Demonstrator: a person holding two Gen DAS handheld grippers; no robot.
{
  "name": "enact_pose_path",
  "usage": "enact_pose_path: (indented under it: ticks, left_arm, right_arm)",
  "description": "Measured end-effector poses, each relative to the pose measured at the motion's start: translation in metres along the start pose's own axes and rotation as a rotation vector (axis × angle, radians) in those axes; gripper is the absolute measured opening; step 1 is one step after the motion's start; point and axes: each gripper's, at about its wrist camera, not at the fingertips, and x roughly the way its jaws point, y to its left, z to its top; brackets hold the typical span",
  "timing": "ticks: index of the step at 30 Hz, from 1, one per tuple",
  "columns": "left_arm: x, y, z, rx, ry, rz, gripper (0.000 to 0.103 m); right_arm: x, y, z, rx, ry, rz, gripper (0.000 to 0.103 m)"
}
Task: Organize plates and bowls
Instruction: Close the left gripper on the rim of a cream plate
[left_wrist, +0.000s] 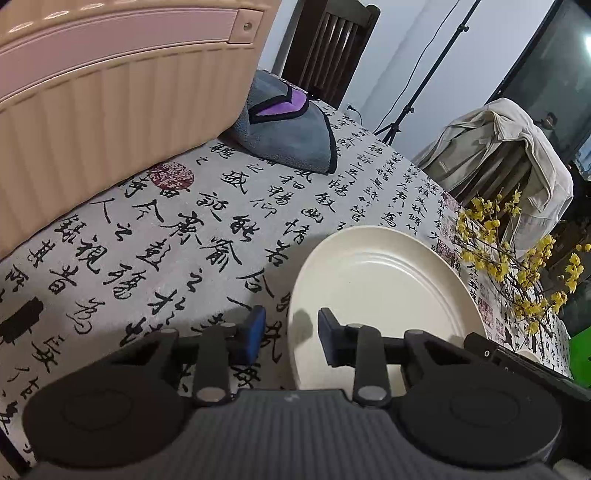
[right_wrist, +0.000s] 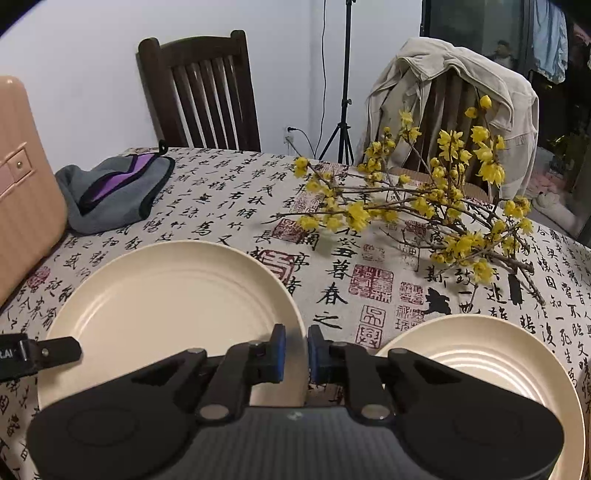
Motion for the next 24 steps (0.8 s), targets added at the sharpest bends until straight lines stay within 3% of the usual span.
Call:
enact_pose_path:
  ticks: [4, 12, 17, 24]
  left_arm:
    - [0.0, 0.0, 0.0, -0.002, -0.003, -0.004, 0.031]
    - [0.002, -0.004, -0.001, 0.016, 0.0, -0.005, 0.025]
    - [0.001, -0.005, -0.001, 0.037, -0.013, 0.019, 0.025]
    - [0.001, 0.003, 0.006, 0.032, -0.032, 0.065, 0.025]
  right_arm:
    - [0.0, -0.006, 0.0, 0.072, 0.004, 0.019, 0.012]
    - [-0.006, -0.003, -0.005, 0.071, -0.007, 0.016, 0.009]
    - [-0.012, 0.006, -0.012, 0.018, -0.02, -0.007, 0.008]
    - [-0.024, 0.015, -0.022, -0.058, -0.005, 0.05, 0.007]
